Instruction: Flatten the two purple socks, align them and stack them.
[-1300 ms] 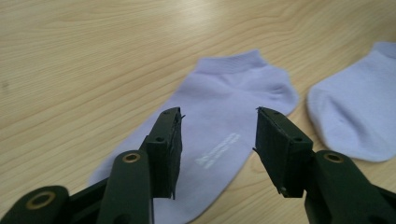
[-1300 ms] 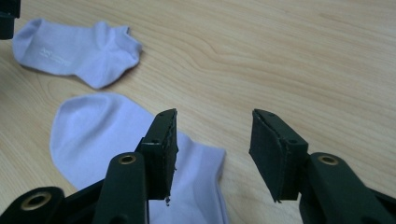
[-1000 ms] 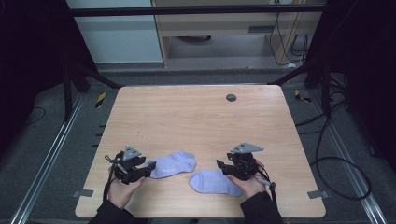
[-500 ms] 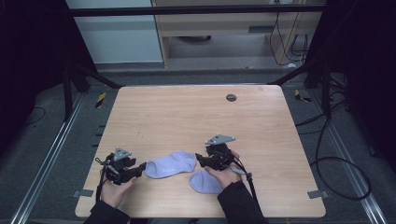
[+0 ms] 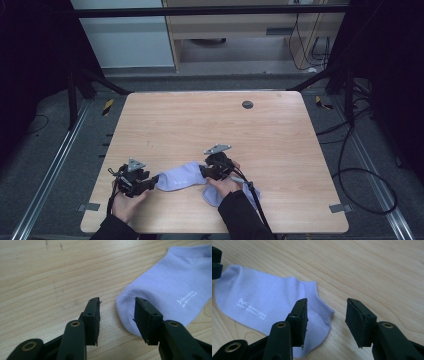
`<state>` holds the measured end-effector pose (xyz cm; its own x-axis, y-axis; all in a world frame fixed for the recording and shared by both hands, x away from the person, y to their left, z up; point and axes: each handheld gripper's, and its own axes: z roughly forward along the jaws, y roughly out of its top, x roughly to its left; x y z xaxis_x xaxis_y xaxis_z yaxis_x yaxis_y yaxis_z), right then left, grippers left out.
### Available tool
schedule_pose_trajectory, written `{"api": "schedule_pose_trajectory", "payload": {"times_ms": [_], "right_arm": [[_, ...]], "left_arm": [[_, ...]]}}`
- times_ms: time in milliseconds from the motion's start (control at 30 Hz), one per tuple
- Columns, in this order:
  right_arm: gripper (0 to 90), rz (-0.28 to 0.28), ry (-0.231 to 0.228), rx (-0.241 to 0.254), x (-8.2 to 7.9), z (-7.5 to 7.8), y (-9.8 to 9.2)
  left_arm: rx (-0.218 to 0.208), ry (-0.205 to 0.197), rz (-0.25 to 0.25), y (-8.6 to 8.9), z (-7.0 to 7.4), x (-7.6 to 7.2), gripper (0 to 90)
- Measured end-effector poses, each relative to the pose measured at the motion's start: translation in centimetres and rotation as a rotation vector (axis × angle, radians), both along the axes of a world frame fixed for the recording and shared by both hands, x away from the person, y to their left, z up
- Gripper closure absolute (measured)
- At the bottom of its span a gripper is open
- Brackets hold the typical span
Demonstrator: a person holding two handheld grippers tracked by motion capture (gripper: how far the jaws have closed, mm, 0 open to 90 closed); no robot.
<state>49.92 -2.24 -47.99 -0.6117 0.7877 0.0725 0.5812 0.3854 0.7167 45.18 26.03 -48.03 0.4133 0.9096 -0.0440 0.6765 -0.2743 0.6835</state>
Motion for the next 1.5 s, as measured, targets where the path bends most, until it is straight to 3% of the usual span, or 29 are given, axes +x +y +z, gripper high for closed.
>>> {"api": "schedule_pose_trajectory", "payload": {"times_ms": [433, 633, 667, 767, 1000, 1267, 1500], "right_arm": [[61.5, -0.005, 0.025, -0.032, 0.7, -1.4, 0.6], [74.3, -0.002, 0.031, -0.027, 0.4, -1.6, 0.8], [81.3, 0.002, 0.027, -0.029, 0.4, -1.5, 0.8], [85.6, -0.002, 0.031, -0.016, 0.3, -1.4, 0.8], [86.8, 0.021, 0.004, 0.06, -0.6, 0.8, -0.1], [86.9, 0.047, -0.027, 0.078, -1.8, 3.0, -1.3], [86.9, 0.048, -0.061, 0.094, -3.1, 5.1, -3.5]], "left_arm": [[0.01, 0.027, -0.002, -0.3, -0.6, 0.5, 69.3], [0.019, 0.04, -0.017, -0.7, -0.8, 0.5, 80.8], [0.014, 0.041, -0.022, -0.8, -0.8, 0.5, 85.3], [0.005, 0.039, -0.028, -0.8, -0.7, 0.5, 87.1], [-0.057, 0.004, -0.043, -0.5, 0.9, 0.1, 87.9], [-0.095, -0.036, -0.088, -1.3, 2.8, -0.4, 88.0], [-0.117, -0.067, -0.124, -2.7, 4.2, -0.9, 88.1]]}}
